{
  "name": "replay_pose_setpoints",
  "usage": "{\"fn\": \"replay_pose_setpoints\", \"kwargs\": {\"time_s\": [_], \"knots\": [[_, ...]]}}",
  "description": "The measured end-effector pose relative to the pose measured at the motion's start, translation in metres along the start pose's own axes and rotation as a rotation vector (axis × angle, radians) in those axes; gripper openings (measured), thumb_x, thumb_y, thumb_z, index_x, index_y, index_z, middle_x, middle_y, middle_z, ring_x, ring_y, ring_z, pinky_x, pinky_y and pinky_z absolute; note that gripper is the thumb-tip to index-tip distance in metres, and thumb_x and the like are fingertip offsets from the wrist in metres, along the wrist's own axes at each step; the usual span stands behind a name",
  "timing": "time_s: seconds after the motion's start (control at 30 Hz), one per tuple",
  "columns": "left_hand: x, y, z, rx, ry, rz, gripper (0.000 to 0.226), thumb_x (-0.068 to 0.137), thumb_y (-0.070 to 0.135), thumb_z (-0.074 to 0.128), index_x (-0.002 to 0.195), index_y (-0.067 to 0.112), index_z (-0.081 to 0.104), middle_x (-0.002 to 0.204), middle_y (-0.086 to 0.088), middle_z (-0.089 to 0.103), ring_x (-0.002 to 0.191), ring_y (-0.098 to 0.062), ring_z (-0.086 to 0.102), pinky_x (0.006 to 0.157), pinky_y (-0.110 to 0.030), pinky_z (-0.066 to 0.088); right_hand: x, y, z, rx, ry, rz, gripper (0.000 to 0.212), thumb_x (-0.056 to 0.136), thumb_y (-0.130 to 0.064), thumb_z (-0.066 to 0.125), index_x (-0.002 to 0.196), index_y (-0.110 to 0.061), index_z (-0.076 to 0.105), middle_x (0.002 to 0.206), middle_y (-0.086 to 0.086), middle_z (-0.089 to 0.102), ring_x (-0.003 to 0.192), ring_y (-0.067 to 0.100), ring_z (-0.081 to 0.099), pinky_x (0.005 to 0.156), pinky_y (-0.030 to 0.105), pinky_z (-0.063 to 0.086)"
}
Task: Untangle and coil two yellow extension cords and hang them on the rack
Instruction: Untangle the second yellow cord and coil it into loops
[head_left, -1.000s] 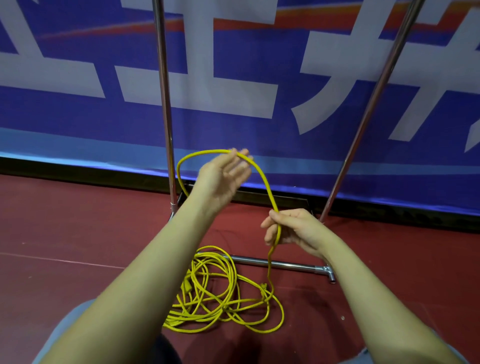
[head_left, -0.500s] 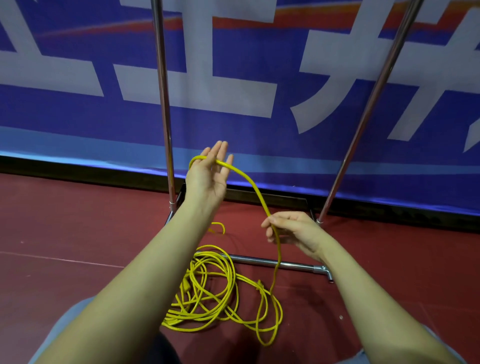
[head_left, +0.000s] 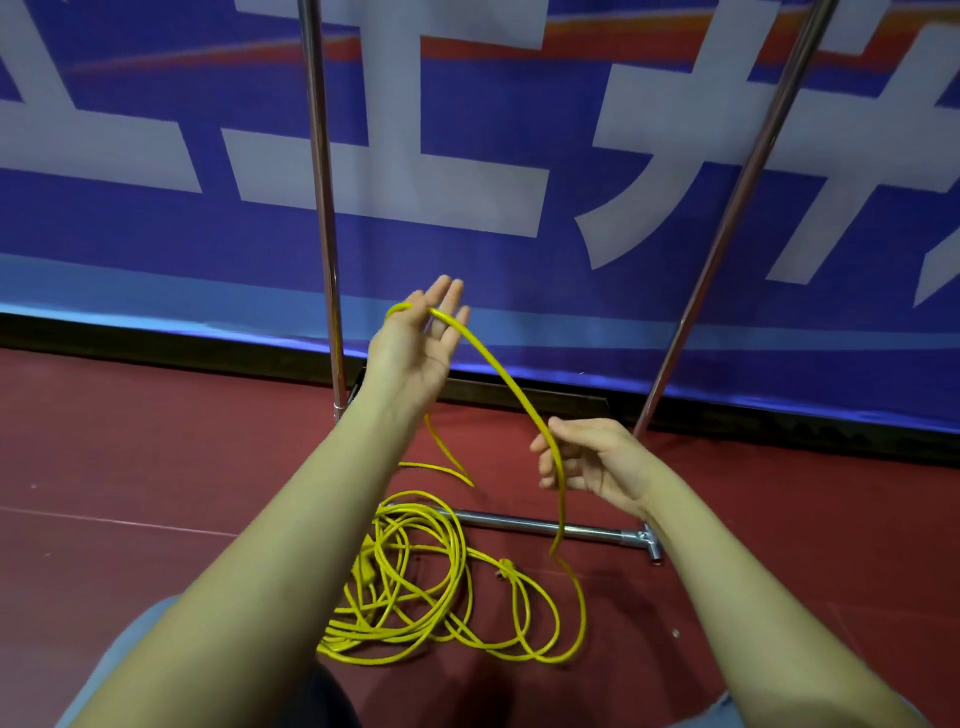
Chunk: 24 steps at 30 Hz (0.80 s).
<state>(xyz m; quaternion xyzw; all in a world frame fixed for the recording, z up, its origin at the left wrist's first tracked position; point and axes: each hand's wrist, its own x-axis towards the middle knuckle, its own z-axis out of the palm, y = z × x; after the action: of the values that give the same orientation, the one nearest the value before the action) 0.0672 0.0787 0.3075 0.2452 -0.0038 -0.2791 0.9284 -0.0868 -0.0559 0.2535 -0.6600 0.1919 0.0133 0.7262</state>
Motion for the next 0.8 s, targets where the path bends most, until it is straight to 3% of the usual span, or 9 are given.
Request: {"fn": "replay_pose_setpoints", "kwargs": {"time_s": [0.1, 0.23, 0.33, 0.47, 0.6, 0.7, 0.8], "knots": [[-0.005, -0.010, -0.007, 0.121, -0.010, -0.096, 0.015, 0.101, 0.009, 0.037, 0.111, 0.006, 0.049, 0.113, -0.010, 0.061, 0.120, -0.025, 0.056, 0.091, -0.036, 0.048, 0.001, -0.006, 0.004, 0.004, 0.073, -0.051, 0.026, 0.091, -0.021, 0.053, 0.076, -0.003, 0.064, 0.057, 0.006, 0.060, 0.046, 0.014, 0.056, 0.050, 0.022, 0.050], [-0.025, -0.046, -0.001, 0.399, -0.135, -0.186, 0.012, 0.098, -0.002, 0.037, 0.096, 0.007, 0.045, 0.090, -0.016, 0.067, 0.076, -0.023, 0.070, 0.069, -0.032, 0.057, 0.002, -0.015, 0.013, 0.065, 0.081, -0.087, 0.026, 0.094, -0.020, 0.050, 0.079, -0.002, 0.061, 0.056, 0.006, 0.062, 0.045, 0.015, 0.059, 0.049, 0.023, 0.051], [-0.029, -0.048, 0.005, 0.434, -0.171, -0.135, 0.014, 0.099, -0.004, 0.034, 0.100, 0.006, 0.043, 0.094, -0.019, 0.064, 0.084, -0.028, 0.068, 0.071, -0.033, 0.057, 0.001, -0.017, 0.012, 0.120, 0.048, -0.085, 0.031, 0.089, -0.029, 0.050, 0.080, -0.001, 0.061, 0.059, 0.009, 0.064, 0.049, 0.018, 0.062, 0.052, 0.025, 0.053], [-0.022, -0.024, 0.013, 0.242, -0.149, -0.091, 0.022, 0.101, -0.003, 0.029, 0.119, 0.006, 0.037, 0.111, -0.022, 0.060, 0.105, -0.034, 0.058, 0.087, -0.041, 0.051, 0.001, -0.007, 0.006, 0.021, -0.047, 0.005, 0.040, 0.078, -0.041, 0.052, 0.077, -0.003, 0.065, 0.066, 0.011, 0.067, 0.062, 0.021, 0.066, 0.070, 0.032, 0.055], [-0.009, 0.001, 0.009, 0.035, -0.054, -0.029, 0.033, 0.102, 0.000, 0.028, 0.135, 0.005, 0.032, 0.130, -0.025, 0.052, 0.121, -0.034, 0.053, 0.087, -0.041, 0.047, 0.003, 0.004, -0.001, -0.043, 0.005, -0.061, 0.022, 0.087, -0.021, 0.052, 0.083, -0.005, 0.066, 0.067, 0.004, 0.064, 0.063, 0.016, 0.060, 0.065, 0.023, 0.050], [-0.010, -0.006, 0.000, 0.168, -0.056, -0.091, 0.020, 0.101, 0.009, 0.038, 0.120, 0.012, 0.042, 0.118, -0.013, 0.061, 0.118, -0.027, 0.056, 0.079, -0.042, 0.051, 0.004, 0.000, 0.000, -0.019, 0.093, -0.168, 0.022, 0.094, -0.011, 0.048, 0.081, -0.004, 0.065, 0.058, 0.000, 0.059, 0.052, 0.012, 0.051, 0.053, 0.018, 0.045], [-0.023, -0.030, 0.001, 0.399, -0.162, -0.195, 0.007, 0.096, 0.007, 0.047, 0.091, 0.012, 0.050, 0.090, -0.004, 0.071, 0.094, -0.020, 0.065, 0.082, -0.039, 0.051, 0.005, -0.008, 0.009, -0.039, 0.102, -0.224, 0.024, 0.095, -0.013, 0.047, 0.080, -0.005, 0.064, 0.054, -0.001, 0.057, 0.043, 0.010, 0.049, 0.045, 0.017, 0.037]]}}
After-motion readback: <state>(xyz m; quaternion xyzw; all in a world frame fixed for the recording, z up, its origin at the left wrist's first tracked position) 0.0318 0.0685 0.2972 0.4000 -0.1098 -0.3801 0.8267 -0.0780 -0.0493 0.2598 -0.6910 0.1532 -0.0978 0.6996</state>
